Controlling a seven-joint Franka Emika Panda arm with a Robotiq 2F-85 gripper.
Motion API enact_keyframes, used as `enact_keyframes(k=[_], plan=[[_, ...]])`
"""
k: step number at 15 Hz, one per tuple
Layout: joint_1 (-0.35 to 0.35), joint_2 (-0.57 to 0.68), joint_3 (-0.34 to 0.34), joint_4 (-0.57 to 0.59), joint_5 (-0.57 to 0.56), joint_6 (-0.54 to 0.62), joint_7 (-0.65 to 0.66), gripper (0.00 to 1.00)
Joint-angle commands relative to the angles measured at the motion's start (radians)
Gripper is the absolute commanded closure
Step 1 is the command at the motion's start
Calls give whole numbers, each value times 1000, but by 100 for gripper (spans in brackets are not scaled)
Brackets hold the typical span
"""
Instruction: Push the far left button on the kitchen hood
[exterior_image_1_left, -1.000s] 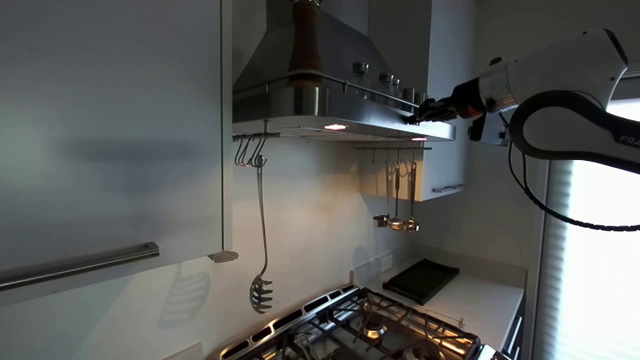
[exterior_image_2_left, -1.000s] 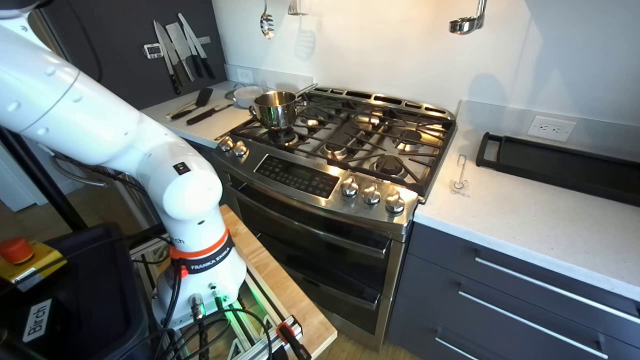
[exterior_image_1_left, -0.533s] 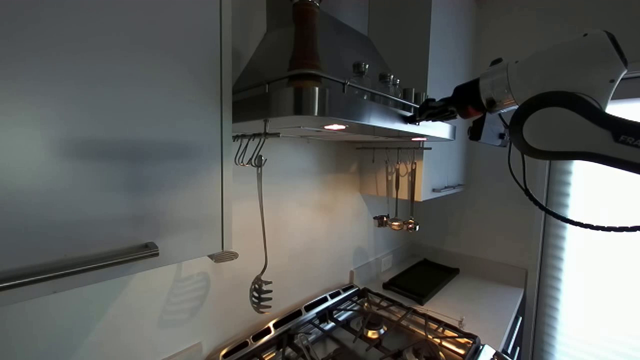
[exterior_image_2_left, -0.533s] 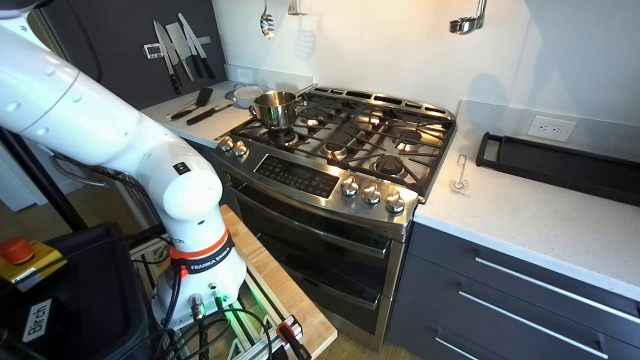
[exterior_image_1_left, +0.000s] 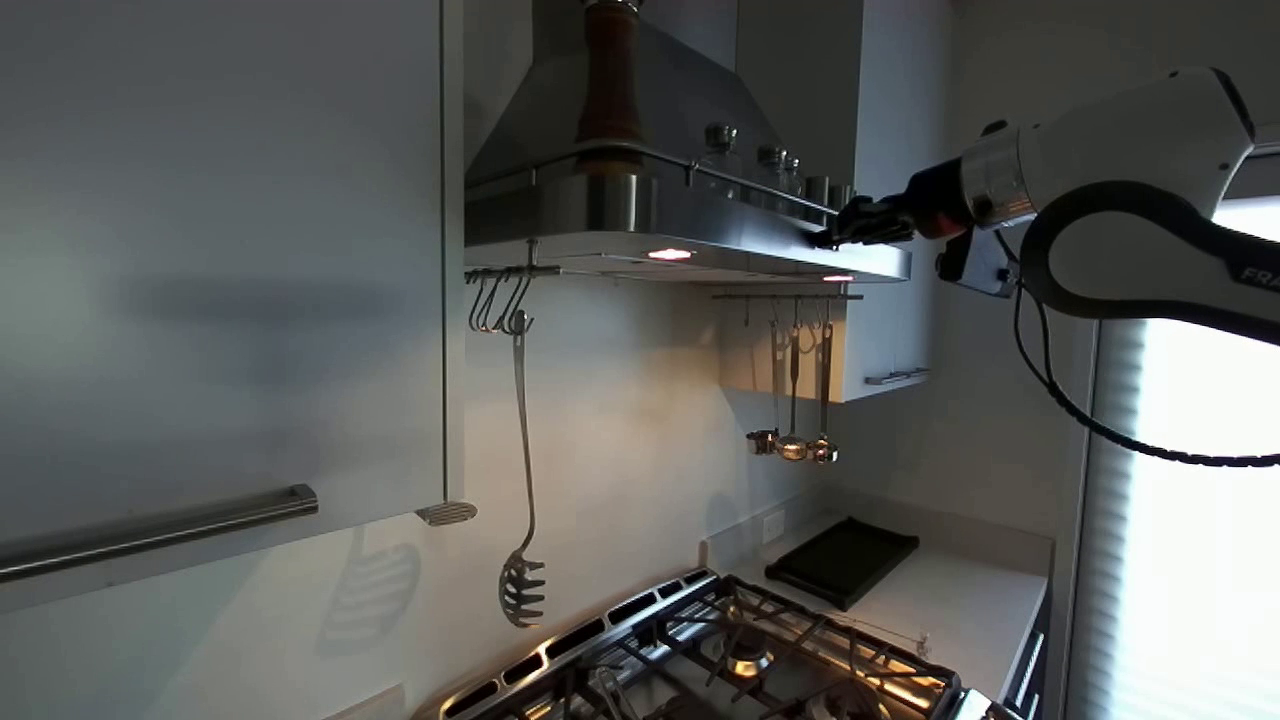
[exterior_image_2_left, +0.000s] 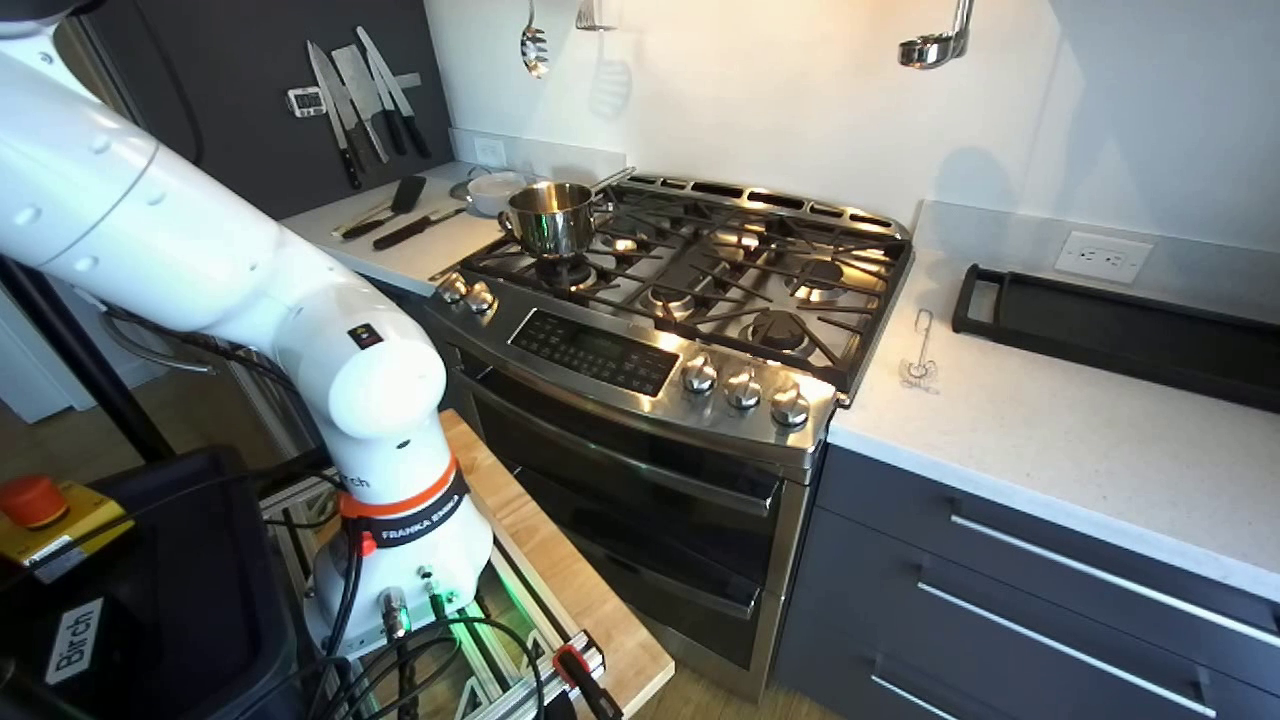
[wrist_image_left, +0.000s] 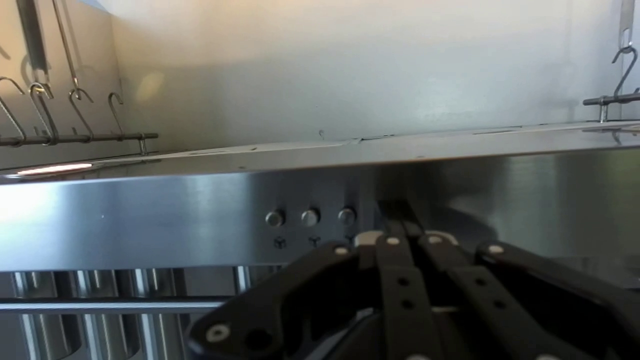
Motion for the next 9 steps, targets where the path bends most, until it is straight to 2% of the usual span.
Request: enact_keyframes(k=[1,9], plan=[[19,28,-18,-30,31,49,-33,100],[25,33,-26,-64,21,97,-86,100]])
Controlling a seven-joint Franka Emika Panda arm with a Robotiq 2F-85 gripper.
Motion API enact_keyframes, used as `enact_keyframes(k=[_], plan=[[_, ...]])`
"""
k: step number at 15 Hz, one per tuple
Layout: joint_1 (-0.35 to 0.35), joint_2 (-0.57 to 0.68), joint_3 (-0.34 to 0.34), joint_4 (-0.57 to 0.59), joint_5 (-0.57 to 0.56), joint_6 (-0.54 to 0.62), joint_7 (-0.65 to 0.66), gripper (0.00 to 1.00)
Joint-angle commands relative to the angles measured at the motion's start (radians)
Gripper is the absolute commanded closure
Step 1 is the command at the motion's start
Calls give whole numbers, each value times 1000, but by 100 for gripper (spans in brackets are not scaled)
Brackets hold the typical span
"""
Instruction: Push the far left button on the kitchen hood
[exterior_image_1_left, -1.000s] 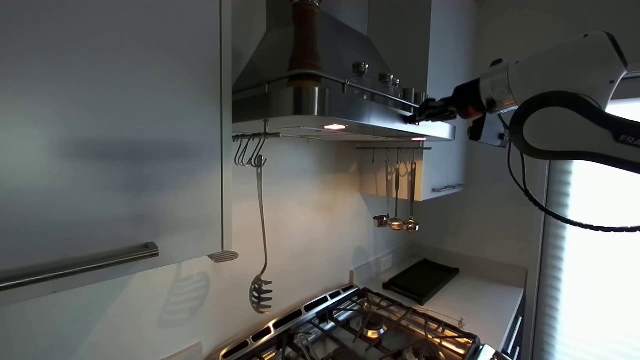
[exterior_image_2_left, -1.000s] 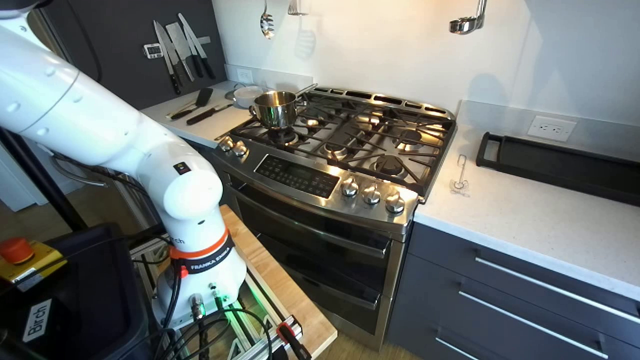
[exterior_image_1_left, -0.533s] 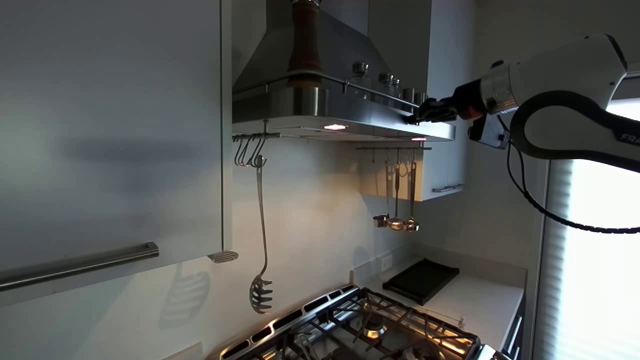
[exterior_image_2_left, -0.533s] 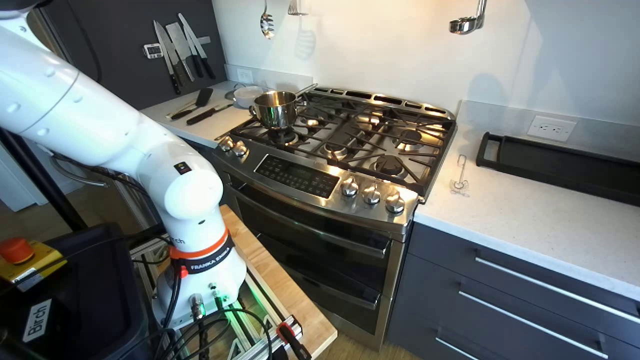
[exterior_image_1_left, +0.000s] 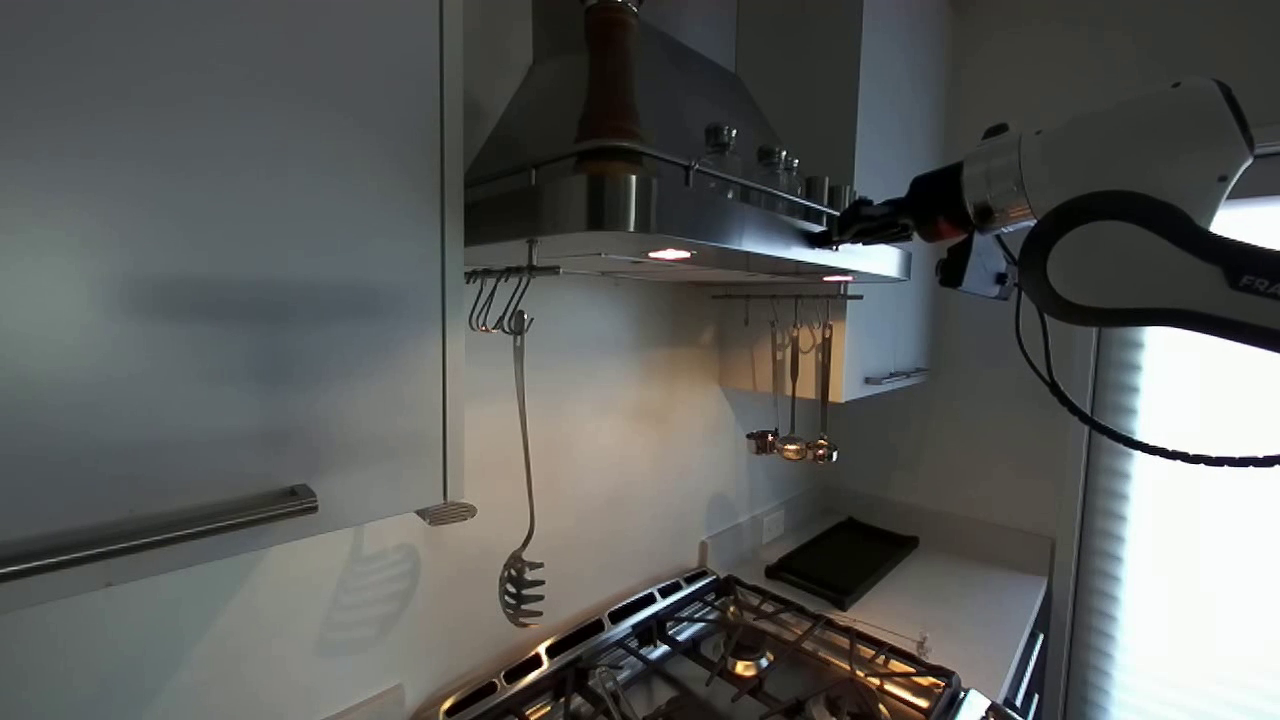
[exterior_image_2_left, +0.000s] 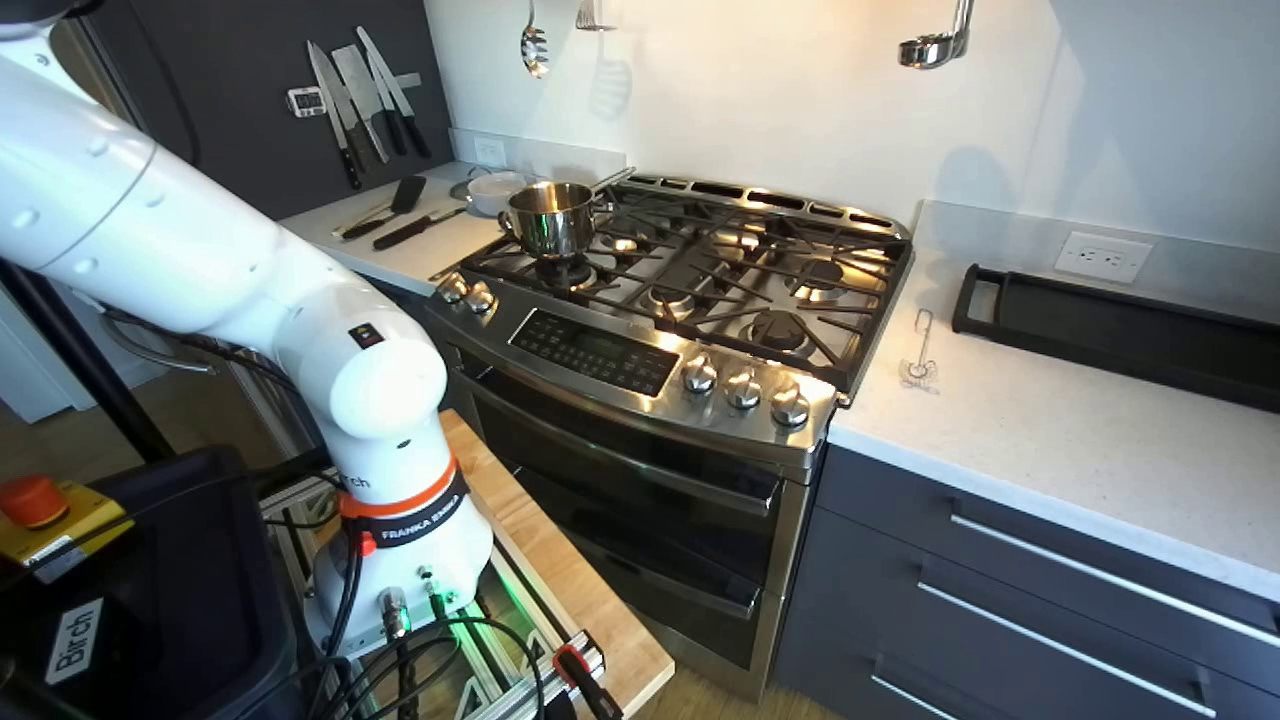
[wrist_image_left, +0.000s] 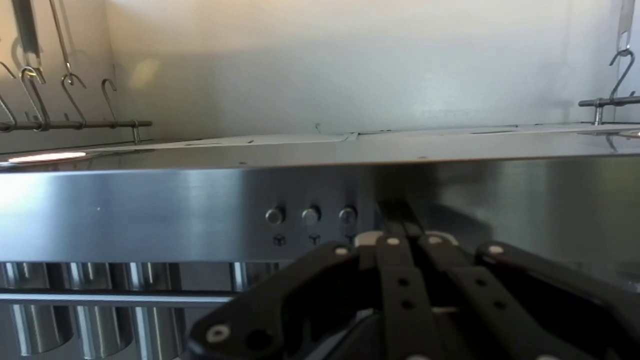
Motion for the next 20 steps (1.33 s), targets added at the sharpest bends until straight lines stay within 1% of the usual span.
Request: enact_keyframes(k=[1,11,12,14,15,17,20], plan=[[18,40,-19,-39,16,56,-48,100],[66,11,-56,-140,21,166,-112,100],[65,8,-57,-146,18,173,-115,100],[41,2,-49,-155,2,166,-110,100],[43,2,-50,-157,3,166,-113,100],[21,3,-39,-154,-8,157,-103,100],[15,8,-32,-151,-6,164,-93,100]])
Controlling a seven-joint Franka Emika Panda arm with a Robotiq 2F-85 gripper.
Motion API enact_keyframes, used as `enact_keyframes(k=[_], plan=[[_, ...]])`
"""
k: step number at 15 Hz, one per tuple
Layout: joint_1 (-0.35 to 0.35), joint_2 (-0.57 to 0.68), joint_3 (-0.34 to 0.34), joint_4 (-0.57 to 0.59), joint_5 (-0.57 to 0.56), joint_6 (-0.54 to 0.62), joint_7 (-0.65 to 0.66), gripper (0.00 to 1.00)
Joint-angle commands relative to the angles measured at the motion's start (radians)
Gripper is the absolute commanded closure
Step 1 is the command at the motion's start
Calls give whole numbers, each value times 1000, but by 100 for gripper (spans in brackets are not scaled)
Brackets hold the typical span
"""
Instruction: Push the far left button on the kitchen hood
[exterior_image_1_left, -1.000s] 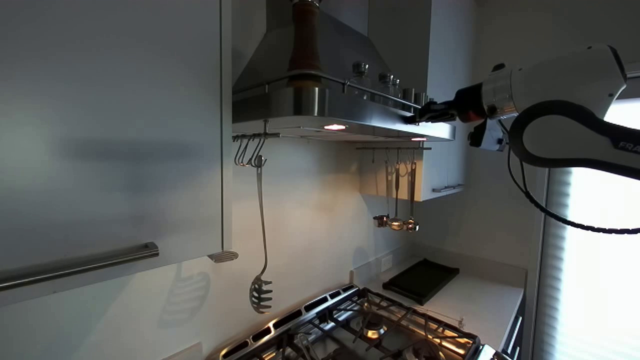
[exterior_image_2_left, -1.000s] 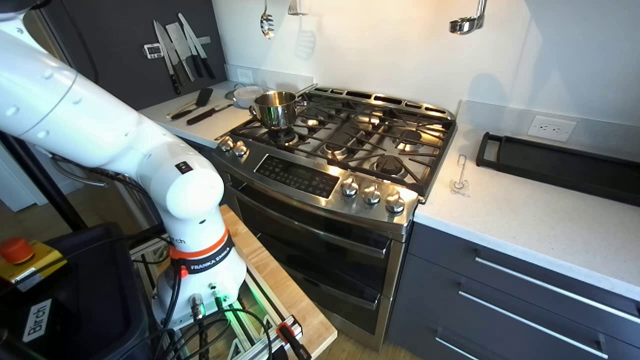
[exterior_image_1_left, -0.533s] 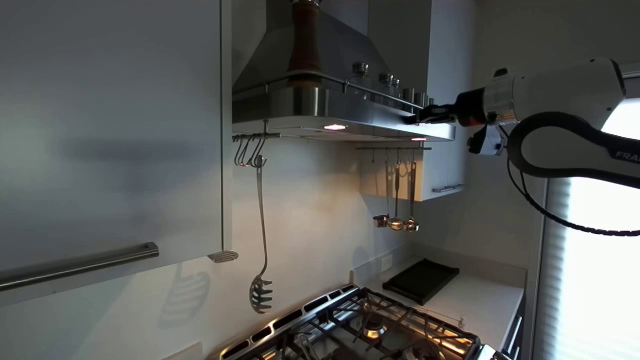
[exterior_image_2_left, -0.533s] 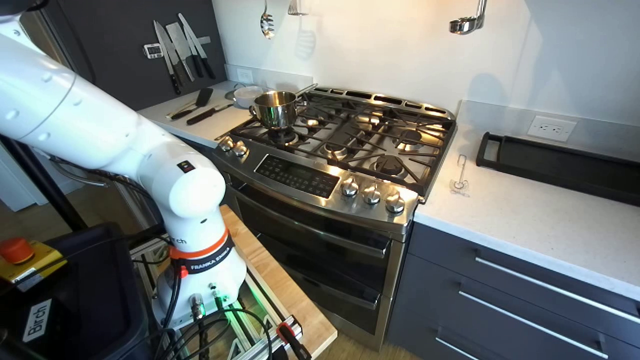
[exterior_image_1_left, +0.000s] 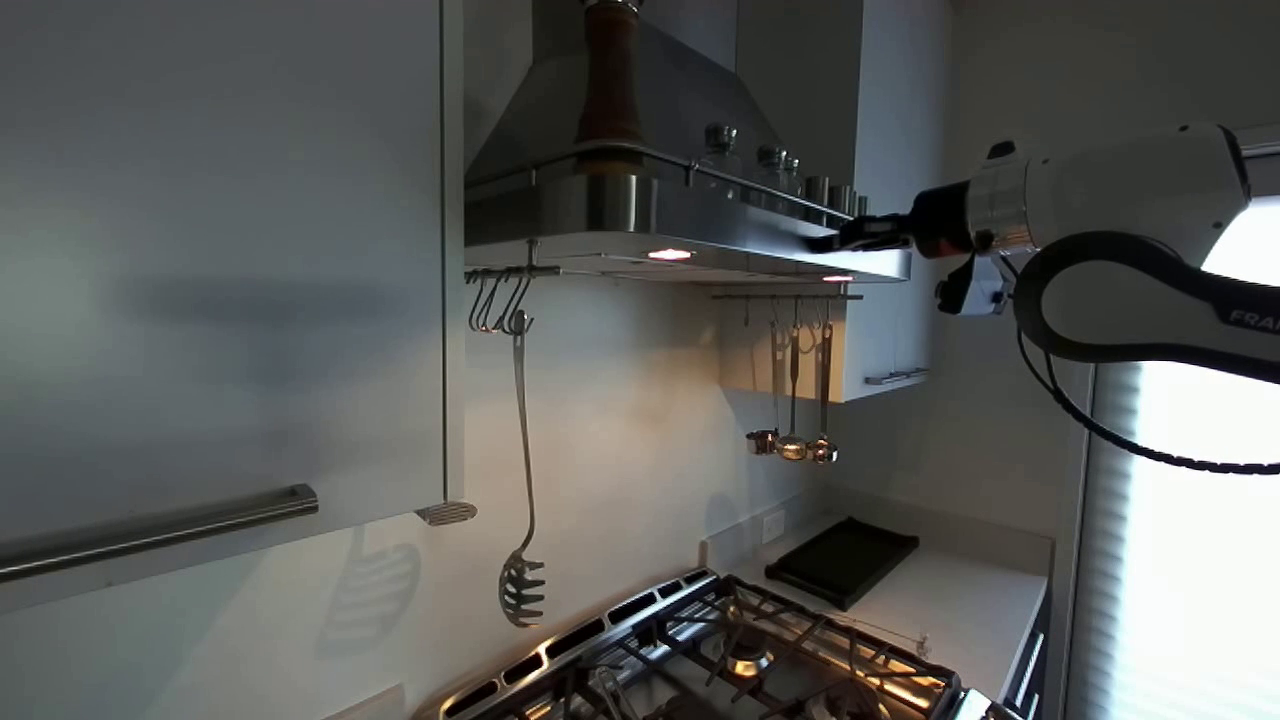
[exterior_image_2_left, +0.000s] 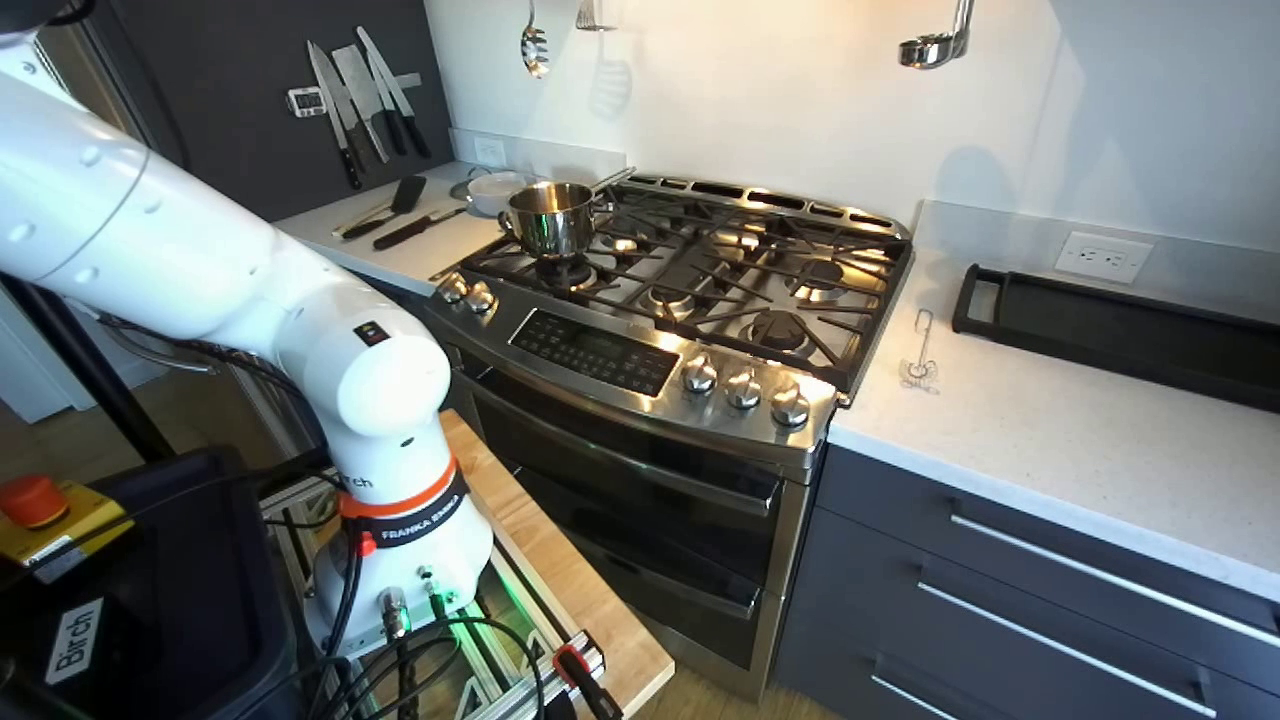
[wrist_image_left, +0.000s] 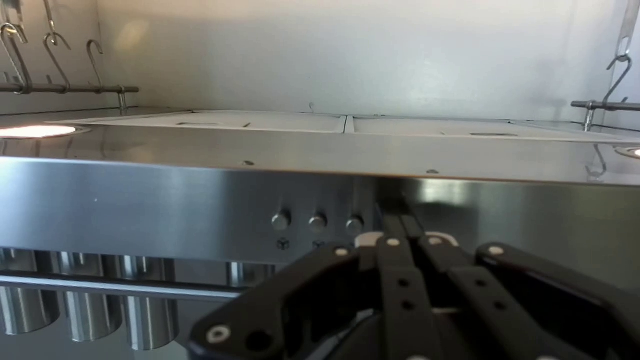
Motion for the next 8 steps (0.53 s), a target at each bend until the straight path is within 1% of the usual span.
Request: enact_keyframes(k=[1,8], plan=[[-28,40,5,-38,-4,9,-5,100],[-22,63,5,-31,1,39,-10,100]])
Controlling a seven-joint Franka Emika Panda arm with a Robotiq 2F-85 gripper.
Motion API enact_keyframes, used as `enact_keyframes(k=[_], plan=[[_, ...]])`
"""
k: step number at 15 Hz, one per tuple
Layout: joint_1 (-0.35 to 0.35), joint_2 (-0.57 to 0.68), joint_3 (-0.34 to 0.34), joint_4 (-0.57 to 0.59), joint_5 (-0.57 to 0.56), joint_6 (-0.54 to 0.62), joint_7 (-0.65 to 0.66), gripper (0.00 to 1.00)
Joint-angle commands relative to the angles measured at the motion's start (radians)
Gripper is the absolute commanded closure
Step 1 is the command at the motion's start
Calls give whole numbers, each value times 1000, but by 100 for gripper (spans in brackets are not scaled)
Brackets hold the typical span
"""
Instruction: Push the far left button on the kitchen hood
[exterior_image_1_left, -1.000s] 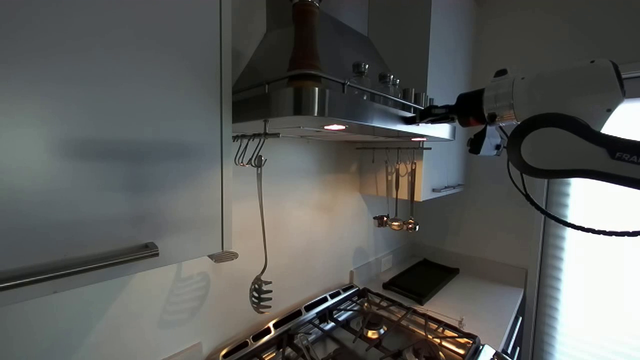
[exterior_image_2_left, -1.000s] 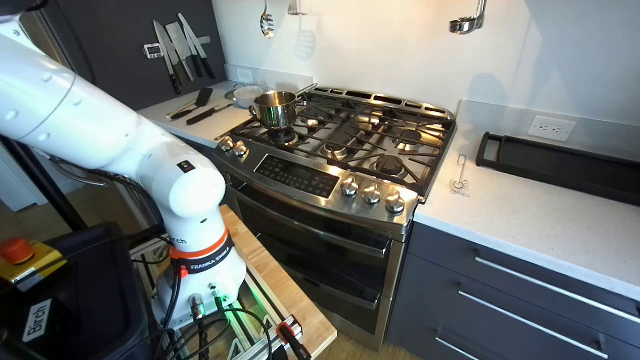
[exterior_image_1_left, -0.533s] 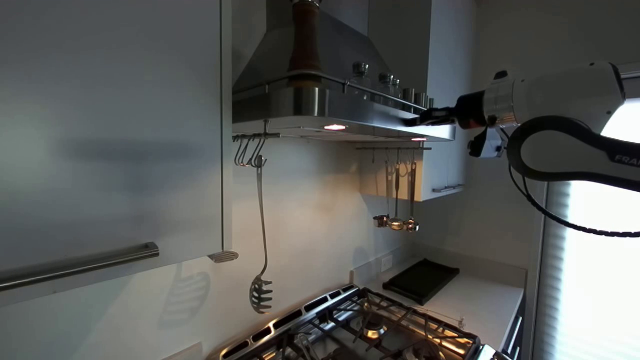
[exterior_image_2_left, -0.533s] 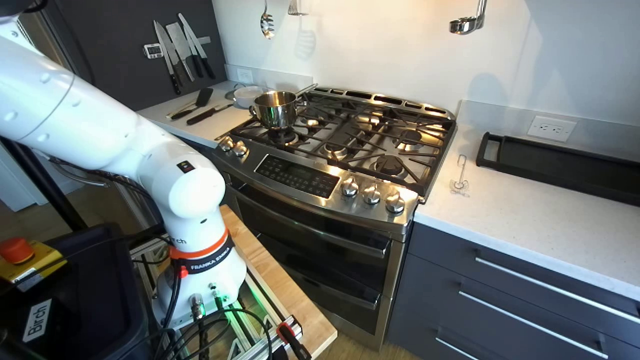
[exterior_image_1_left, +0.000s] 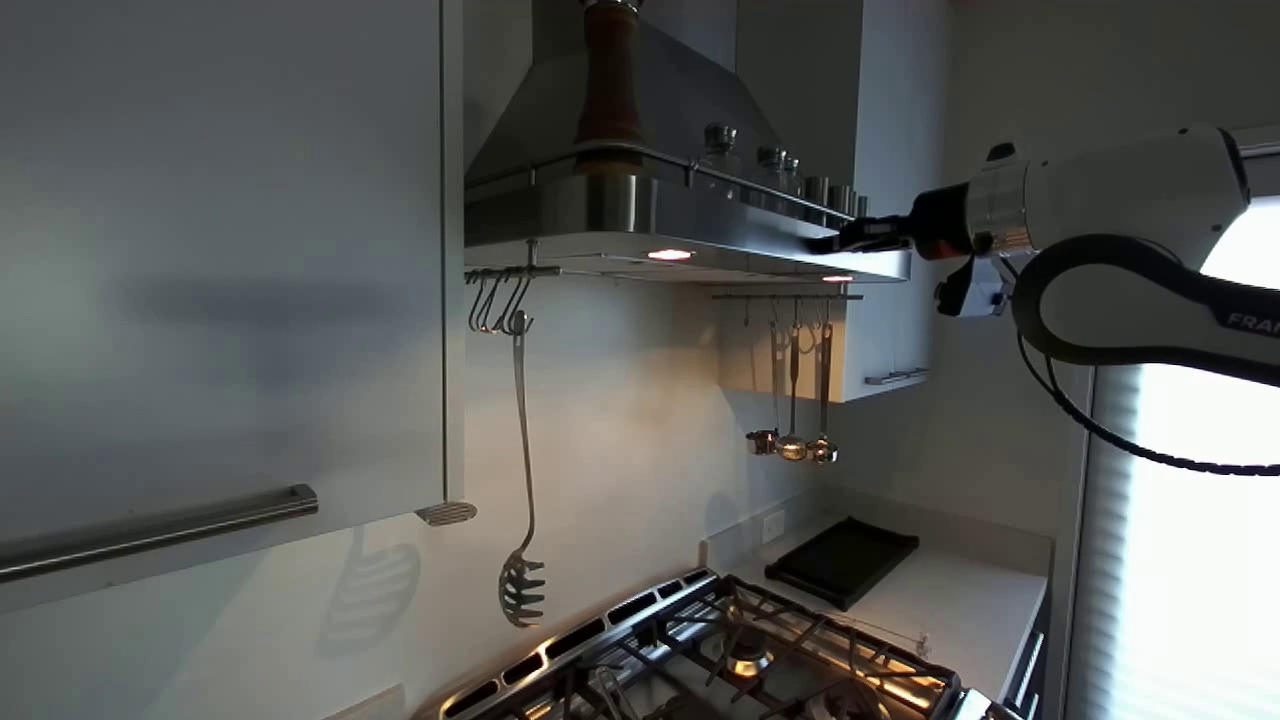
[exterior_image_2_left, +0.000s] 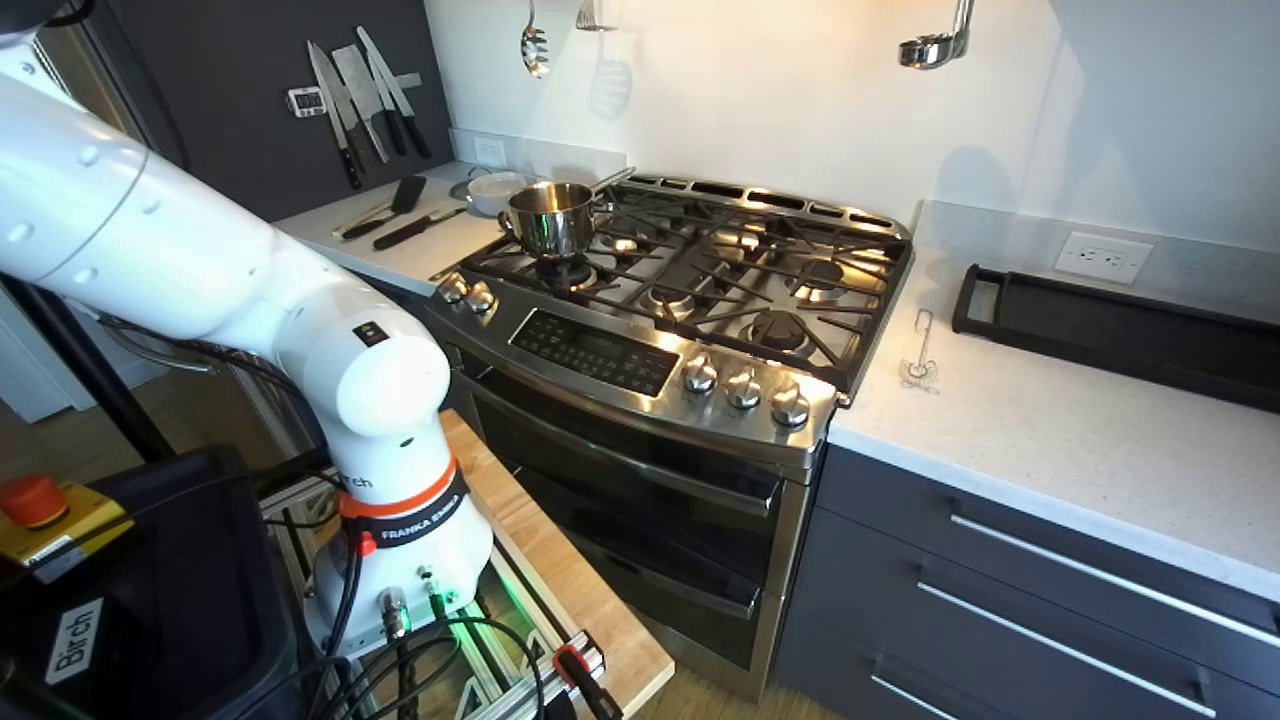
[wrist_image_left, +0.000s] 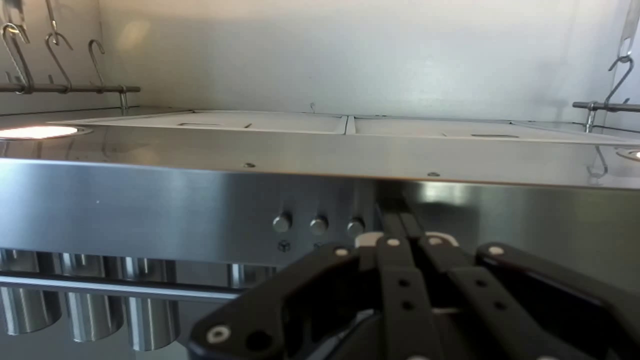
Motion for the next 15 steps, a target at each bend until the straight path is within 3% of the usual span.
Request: enact_keyframes(k=[1,15], plan=[[-17,69,4,-23,-1,35,-10,100],[-37,23,25,-9,-5,-41,9,100]])
